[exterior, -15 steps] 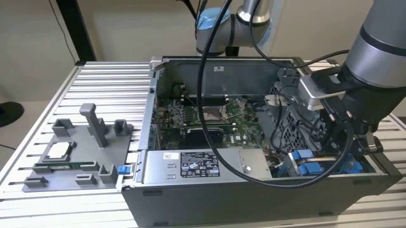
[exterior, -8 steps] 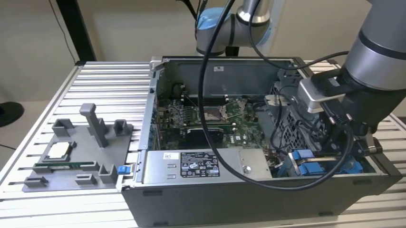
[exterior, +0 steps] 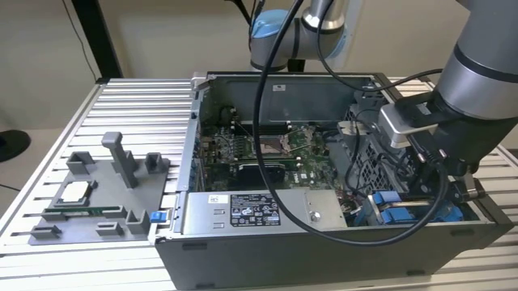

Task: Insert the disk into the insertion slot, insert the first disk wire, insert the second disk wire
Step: 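Insert the second disk wire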

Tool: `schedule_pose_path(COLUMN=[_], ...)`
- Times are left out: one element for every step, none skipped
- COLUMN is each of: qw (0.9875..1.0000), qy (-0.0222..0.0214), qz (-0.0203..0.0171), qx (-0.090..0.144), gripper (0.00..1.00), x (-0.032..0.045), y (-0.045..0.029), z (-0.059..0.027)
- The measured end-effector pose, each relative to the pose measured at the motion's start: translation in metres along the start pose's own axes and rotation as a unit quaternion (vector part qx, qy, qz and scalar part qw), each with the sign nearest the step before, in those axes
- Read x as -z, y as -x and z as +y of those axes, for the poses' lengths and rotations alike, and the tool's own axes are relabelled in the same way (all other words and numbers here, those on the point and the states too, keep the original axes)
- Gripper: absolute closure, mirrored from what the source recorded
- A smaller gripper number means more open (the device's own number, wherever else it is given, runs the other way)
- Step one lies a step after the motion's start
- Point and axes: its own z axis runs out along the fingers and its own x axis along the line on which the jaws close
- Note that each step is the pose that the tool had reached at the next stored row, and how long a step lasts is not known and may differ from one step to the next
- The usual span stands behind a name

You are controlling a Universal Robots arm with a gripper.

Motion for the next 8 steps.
schedule_pose_path(qw=[1.0000,1.0000,1.0000,1.0000,1.0000,1.0000,1.0000,1.0000], qy=[0.0000,0.0000,0.0000,0.0000,0.0000,-0.0001,0.0000,0.0000], qz=[0.0001,0.0002,0.0002,0.0001,-0.0002,-0.0005,-0.0004,-0.0003], qx=[0.000,0.000,0.000,0.000,0.000,0.000,0.000,0.000], gripper=[1.00,1.00,1.00,1.00,0.00,0.00,0.00,0.00], x=[-0.0007,-0.0013,-0.0014,-0.0015,-0.0017,-0.0008,0.0015,0.0049], y=[-0.0001,-0.0001,-0.0001,-0.0002,-0.0002,-0.0001,0.0002,0.0006], z=[0.0001,0.0003,0.0003,0.0003,0.0004,0.0001,-0.0003,-0.0009])
